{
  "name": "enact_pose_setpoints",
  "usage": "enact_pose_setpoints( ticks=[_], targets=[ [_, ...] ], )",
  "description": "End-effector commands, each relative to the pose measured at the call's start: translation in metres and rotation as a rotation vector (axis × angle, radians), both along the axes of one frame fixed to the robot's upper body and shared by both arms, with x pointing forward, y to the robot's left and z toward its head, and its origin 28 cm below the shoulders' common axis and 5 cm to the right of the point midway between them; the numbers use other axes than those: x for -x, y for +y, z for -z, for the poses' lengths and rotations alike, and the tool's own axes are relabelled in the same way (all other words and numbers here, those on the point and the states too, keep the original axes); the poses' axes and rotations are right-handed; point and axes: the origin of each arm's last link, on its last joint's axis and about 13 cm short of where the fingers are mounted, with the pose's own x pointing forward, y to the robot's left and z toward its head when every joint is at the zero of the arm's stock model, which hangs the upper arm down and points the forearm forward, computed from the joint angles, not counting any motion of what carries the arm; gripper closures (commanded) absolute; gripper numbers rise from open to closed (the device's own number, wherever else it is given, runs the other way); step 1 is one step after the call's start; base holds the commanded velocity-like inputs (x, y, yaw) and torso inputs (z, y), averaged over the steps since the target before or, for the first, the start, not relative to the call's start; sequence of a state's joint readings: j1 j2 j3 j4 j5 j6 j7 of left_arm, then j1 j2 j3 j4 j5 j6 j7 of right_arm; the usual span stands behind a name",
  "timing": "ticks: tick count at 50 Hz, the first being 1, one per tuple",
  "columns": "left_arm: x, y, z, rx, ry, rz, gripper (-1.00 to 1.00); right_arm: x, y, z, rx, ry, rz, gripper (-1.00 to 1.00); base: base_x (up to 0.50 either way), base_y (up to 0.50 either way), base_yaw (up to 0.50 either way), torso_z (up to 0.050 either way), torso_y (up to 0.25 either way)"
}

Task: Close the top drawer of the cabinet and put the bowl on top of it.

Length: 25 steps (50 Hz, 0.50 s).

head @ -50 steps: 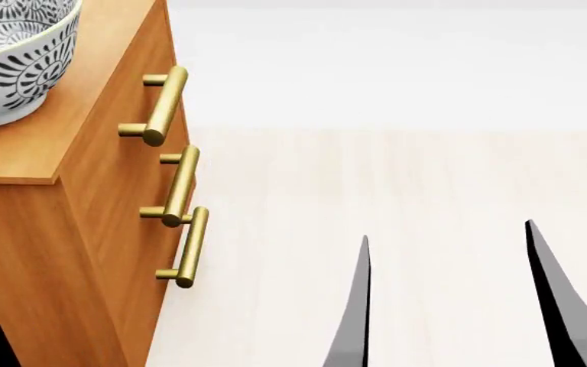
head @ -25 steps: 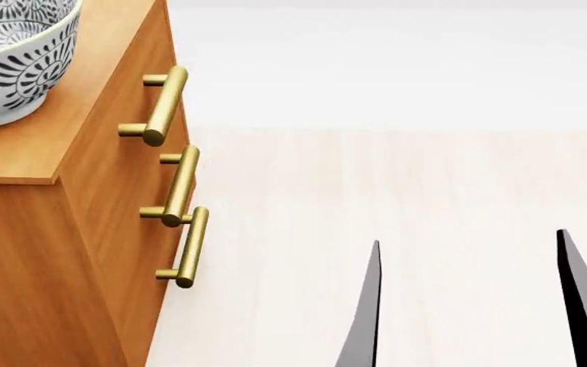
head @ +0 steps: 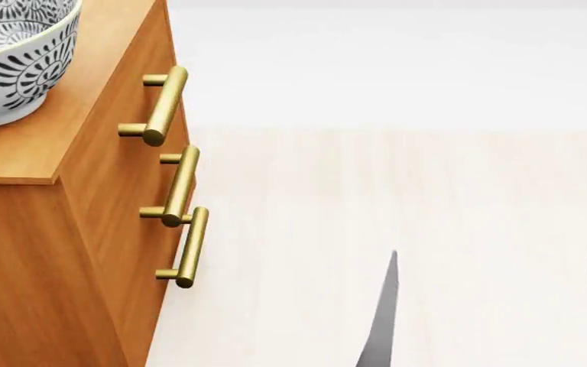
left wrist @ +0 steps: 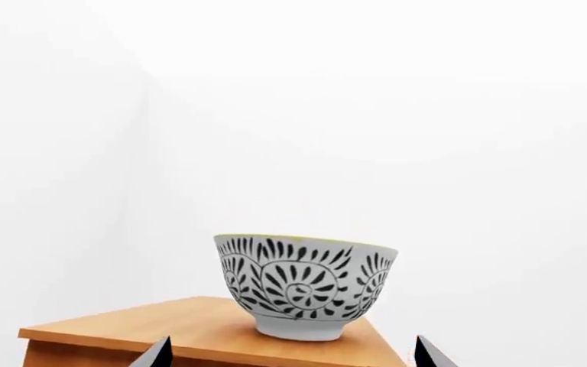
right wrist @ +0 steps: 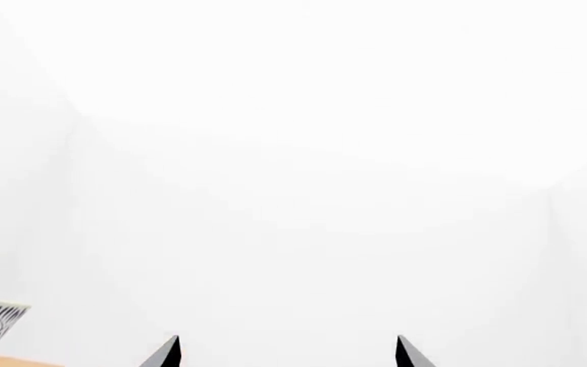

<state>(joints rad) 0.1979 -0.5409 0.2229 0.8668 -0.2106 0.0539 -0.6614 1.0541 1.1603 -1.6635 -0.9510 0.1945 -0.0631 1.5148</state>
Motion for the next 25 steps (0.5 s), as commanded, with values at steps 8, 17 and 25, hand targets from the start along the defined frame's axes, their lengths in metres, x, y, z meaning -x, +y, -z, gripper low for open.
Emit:
enact_pose_setpoints(
  ticks=[8,17,25],
  targets=[
    [0.004,0.0,-0.005,0.003,-0.028,0.001,-1.0,0.006,0.001,-0.004,-0.001,-0.027,-0.002,-1.0,0.0,0.0,0.0,0.0,0.0],
    [0.011,0.001,-0.01,0.018,-0.071,0.003,-1.0,0.015,-0.002,-0.008,-0.029,-0.073,0.018,-1.0,0.0,0.0,0.0,0.0,0.0],
    [0.016,0.001,-0.011,0.016,-0.09,0.005,-1.0,0.016,-0.004,-0.008,-0.031,-0.09,0.026,-1.0,0.0,0.0,0.0,0.0,0.0]
  ],
)
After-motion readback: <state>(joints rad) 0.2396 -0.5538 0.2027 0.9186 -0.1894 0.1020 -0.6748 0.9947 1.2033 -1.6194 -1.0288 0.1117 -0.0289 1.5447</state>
